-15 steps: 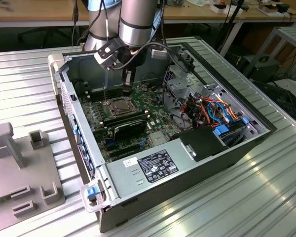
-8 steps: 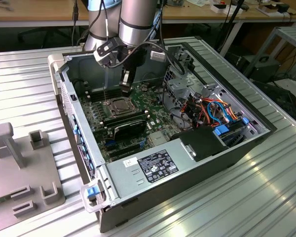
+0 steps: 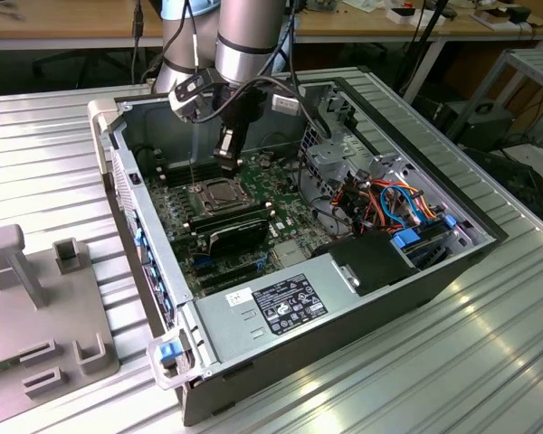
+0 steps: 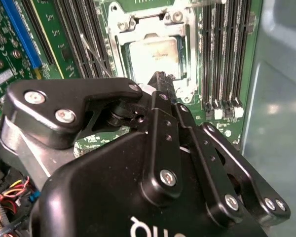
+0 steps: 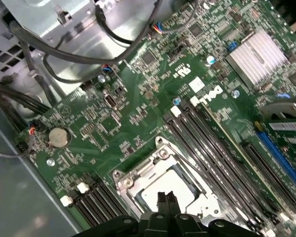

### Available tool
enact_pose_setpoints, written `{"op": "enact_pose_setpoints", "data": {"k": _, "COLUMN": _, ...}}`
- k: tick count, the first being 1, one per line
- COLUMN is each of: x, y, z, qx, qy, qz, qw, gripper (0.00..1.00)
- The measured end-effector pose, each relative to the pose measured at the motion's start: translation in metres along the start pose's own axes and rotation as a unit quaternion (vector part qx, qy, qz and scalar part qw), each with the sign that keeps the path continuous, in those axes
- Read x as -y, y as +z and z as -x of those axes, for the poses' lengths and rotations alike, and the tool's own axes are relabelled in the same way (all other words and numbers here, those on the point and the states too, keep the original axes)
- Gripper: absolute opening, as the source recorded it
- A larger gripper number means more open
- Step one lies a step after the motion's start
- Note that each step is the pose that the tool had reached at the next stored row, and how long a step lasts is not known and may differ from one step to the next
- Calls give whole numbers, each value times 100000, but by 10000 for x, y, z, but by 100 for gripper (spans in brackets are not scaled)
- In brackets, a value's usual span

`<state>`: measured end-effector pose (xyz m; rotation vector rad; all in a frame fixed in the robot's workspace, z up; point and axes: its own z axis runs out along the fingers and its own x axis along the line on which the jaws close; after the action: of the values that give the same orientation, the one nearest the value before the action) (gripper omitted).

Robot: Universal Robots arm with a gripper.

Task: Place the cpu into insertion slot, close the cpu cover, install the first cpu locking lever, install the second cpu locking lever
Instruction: 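Install the first cpu locking lever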

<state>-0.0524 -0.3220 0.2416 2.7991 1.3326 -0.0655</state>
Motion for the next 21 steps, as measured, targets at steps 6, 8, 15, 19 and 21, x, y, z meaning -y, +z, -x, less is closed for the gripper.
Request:
{"op": "enact_pose_setpoints", "data": {"k": 6, "x": 116, "y": 3, "z": 94, "qx": 7, "qy": 36, "qz": -5, "qw": 100000, "gripper": 11}}
{"op": "enact_pose_setpoints", "data": {"k": 8, "x": 127, "y": 4, "z": 102, "qx": 25, "qy": 879, "qz": -46, "qw": 99996, "gripper": 11}}
{"op": "enact_pose_setpoints", "data": {"k": 15, "x": 127, "y": 11, "z": 102, "qx": 169, "qy": 7546, "qz": -403, "qw": 99714, "gripper": 11}}
{"op": "enact_pose_setpoints", "data": {"k": 19, "x": 163, "y": -7, "z": 133, "qx": 191, "qy": 9020, "qz": -475, "qw": 99591, "gripper": 11}}
{"op": "enact_pose_setpoints", "data": {"k": 21, "x": 170, "y": -86, "z": 143, "qx": 173, "qy": 9025, "qz": -462, "qw": 99591, "gripper": 11}}
